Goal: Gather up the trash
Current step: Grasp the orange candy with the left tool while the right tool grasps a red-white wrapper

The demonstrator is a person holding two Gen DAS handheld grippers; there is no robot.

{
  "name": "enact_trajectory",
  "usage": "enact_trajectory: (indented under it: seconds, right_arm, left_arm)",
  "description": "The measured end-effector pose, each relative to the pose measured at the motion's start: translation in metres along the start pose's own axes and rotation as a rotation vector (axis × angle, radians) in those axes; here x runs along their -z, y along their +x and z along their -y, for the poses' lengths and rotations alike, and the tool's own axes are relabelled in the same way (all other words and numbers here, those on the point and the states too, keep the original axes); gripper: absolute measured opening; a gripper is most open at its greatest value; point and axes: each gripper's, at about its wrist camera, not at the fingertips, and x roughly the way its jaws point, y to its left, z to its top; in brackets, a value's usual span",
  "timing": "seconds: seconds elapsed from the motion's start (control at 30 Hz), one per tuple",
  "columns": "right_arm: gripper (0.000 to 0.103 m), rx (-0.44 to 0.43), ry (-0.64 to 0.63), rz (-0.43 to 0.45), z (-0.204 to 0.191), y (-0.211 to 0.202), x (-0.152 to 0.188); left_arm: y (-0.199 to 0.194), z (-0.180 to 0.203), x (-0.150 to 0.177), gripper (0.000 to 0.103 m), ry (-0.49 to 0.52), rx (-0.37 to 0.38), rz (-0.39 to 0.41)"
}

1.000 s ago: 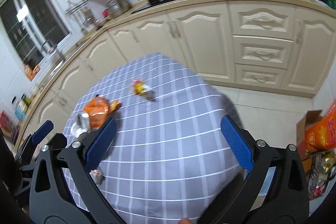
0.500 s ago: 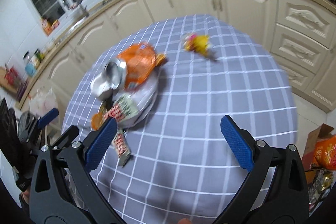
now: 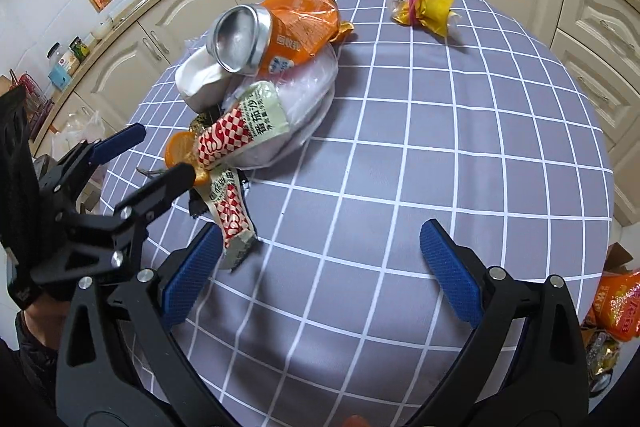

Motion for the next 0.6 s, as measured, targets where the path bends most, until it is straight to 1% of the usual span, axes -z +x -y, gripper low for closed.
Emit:
enact_trajectory:
  seconds: [0.03, 0.1, 0.13, 0.27, 0.3, 0.4, 0.43, 0.47, 0.5, 0.53, 0.57, 0.6]
  right_arm:
    - [0.097, -0.004, -0.003, -0.001, -0.001, 0.001, 0.000]
    - [0.097, -0.013, -0.027, -0.004, -0.006, 0.004, 0.000]
    - [0.097, -0.017, -0.038, -0.005, -0.009, 0.006, -0.001]
    - [0.096, -0.046, -0.104, -0.013, -0.029, 0.015, -0.003]
    - [0.094, -0.051, -0.117, -0.013, -0.033, 0.016, -0.003]
    - [0.079, -0.058, -0.177, -0.027, -0.048, 0.027, -0.005]
    - [0.070, -0.048, -0.196, -0.024, -0.051, 0.028, -0.006]
    - [0.058, -0.032, -0.221, -0.020, -0.054, 0.029, -0.007]
    - [0.049, -0.022, -0.249, -0.021, -0.059, 0.031, -0.007]
    - [0.033, -0.027, -0.263, -0.024, -0.062, 0.032, -0.007]
    - [0.025, -0.041, -0.278, -0.030, -0.065, 0.032, -0.006]
    - [0.023, -0.044, -0.293, -0.032, -0.066, 0.031, -0.004]
  left_arm:
    - [0.003, 0.000, 0.001, 0.057, -0.005, 0.021, -0.019]
    - [0.007, 0.000, 0.002, 0.038, -0.015, 0.055, -0.034]
    - [0.007, 0.002, 0.003, 0.034, -0.011, 0.061, -0.040]
    - [0.003, 0.004, 0.008, 0.026, -0.011, 0.052, -0.032]
    - [0.000, 0.002, 0.009, 0.025, -0.016, 0.052, -0.031]
    - [-0.004, -0.003, 0.011, 0.024, -0.021, 0.048, -0.037]
    - [-0.006, -0.005, 0.013, 0.024, -0.023, 0.044, -0.038]
    - [-0.008, -0.006, 0.014, 0.023, -0.023, 0.041, -0.039]
    - [-0.009, -0.008, 0.015, 0.023, -0.024, 0.038, -0.039]
    - [-0.011, -0.009, 0.017, 0.023, -0.026, 0.034, -0.038]
    - [-0.012, -0.009, 0.017, 0.023, -0.029, 0.031, -0.038]
    - [-0.015, -0.009, 0.019, 0.022, -0.030, 0.027, -0.039]
